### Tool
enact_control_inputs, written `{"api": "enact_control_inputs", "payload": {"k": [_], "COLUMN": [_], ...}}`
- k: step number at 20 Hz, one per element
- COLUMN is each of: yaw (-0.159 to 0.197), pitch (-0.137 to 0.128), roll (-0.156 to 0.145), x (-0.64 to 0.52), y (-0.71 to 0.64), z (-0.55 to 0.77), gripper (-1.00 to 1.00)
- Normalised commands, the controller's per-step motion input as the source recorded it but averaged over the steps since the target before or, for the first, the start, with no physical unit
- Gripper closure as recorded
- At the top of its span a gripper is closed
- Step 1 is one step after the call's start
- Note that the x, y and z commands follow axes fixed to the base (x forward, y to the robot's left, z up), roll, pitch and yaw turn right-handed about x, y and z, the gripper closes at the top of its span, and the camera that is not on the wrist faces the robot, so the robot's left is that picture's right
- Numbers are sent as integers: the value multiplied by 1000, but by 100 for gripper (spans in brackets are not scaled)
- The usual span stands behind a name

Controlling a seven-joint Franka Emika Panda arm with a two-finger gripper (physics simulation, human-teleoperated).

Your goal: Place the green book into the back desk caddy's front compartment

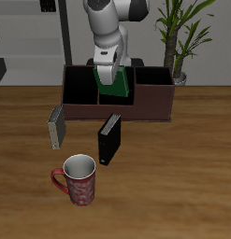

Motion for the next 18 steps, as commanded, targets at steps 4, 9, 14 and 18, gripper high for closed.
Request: {"api": "enact_control_inputs", "payload": {"k": [4, 9, 14, 18], "yaw": [1, 12, 52, 31], "pitch": [45, 25, 2, -13], "roll": [-15, 8, 20, -15], "x": [52, -39, -25, 83], "y": [-62, 45, 35, -29], "z": [-218, -142, 148, 132], "gripper": [100, 100, 100, 100]}}
